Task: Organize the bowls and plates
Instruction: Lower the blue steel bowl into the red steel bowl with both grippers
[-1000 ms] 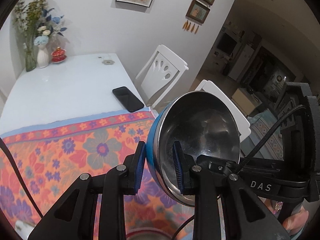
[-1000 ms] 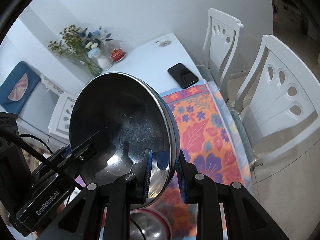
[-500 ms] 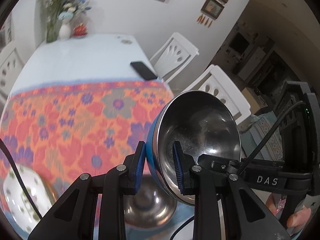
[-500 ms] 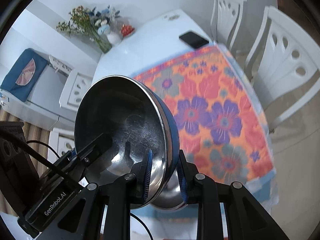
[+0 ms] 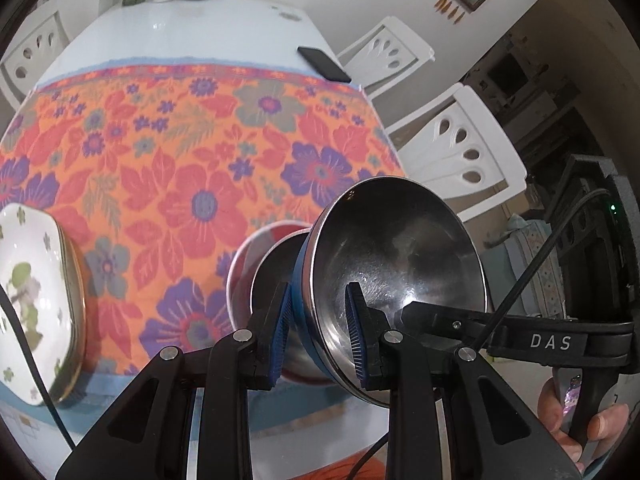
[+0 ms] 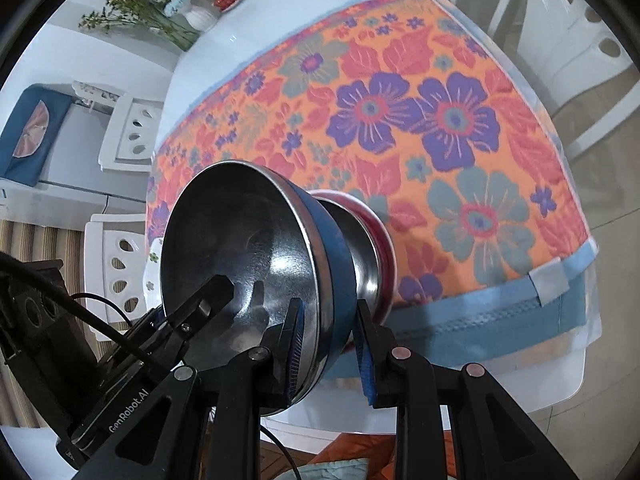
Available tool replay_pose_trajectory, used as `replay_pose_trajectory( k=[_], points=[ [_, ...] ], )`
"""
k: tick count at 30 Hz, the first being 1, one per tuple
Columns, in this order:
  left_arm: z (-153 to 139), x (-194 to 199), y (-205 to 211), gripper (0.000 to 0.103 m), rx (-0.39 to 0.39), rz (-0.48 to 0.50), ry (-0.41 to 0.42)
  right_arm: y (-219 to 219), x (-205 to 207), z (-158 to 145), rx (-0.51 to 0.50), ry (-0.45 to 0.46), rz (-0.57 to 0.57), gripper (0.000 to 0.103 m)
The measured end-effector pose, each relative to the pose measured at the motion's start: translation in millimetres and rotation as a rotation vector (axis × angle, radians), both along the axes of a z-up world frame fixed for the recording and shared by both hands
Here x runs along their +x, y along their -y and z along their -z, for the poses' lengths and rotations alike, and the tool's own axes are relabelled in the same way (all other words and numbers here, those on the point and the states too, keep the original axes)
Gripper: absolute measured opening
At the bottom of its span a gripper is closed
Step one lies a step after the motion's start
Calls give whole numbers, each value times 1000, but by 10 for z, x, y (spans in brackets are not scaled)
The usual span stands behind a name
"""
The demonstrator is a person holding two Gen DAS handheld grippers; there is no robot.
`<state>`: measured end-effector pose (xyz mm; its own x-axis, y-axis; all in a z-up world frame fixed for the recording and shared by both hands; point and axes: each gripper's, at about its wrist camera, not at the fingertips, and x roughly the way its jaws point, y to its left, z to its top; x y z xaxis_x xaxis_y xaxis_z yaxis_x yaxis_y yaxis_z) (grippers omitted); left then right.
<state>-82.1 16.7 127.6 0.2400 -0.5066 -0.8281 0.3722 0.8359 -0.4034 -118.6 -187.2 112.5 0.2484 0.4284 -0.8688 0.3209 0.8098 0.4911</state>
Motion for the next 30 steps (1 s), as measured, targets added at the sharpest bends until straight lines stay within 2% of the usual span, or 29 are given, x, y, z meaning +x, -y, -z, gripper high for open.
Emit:
replay_pose_trajectory(
  k=[11,21,30],
  points=[
    [229,-12,59,24,46,20,-33,7,-60,243,4,-37,30,24],
    [163,42,99,26,100,44,23,4,-50,233,-16,-31,36,24],
    [155,78,-29,26,84,24,10,-6,-7,249,-29,-33,33,24]
  ],
)
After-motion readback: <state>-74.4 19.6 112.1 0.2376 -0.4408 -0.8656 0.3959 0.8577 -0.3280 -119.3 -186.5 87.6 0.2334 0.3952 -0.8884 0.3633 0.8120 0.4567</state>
